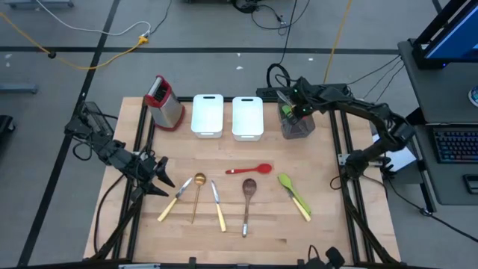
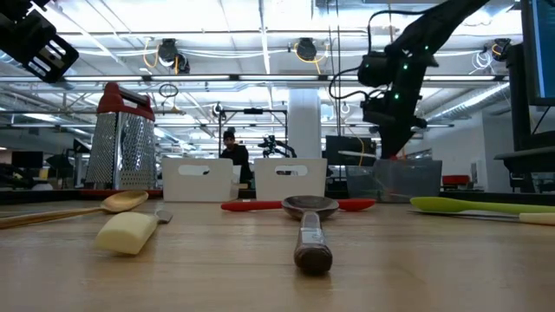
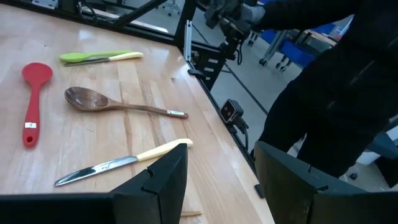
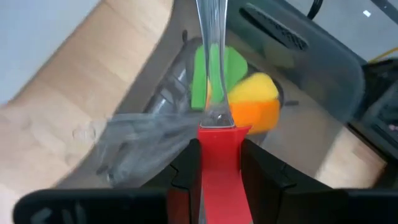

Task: Pick & Place Kitchen Items
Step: Put the red silicone spatula into the black bin

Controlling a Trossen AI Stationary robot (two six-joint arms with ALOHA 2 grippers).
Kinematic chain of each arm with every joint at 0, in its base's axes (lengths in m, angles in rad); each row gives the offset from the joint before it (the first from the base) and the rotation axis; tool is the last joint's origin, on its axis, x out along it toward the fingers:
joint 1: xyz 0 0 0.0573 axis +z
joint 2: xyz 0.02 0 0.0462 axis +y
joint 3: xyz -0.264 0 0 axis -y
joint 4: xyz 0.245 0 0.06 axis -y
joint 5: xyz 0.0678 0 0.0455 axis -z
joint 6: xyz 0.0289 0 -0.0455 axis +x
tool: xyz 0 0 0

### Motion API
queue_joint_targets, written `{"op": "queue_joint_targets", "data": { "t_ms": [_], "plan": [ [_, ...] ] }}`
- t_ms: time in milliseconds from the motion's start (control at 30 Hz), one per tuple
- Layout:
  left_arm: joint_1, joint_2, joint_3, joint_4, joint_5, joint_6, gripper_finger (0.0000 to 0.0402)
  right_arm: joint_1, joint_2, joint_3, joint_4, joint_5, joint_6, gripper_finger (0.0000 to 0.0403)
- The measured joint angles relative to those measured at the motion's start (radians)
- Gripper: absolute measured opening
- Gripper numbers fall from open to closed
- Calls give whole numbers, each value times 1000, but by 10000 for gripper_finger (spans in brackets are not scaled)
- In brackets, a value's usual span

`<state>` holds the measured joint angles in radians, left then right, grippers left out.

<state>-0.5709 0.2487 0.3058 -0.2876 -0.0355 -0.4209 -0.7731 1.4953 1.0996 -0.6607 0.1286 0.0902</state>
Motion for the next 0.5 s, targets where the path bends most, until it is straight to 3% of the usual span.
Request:
{"op": "queue_joint_targets", "data": {
  "t_ms": [300,500],
  "plan": [
    [0,0,0,0,0,0,191,-7,50,0,48,37,22,79],
    [0,0,0,0,0,-7,191,-15,50,0,-47,55,10,80]
  ]
}}
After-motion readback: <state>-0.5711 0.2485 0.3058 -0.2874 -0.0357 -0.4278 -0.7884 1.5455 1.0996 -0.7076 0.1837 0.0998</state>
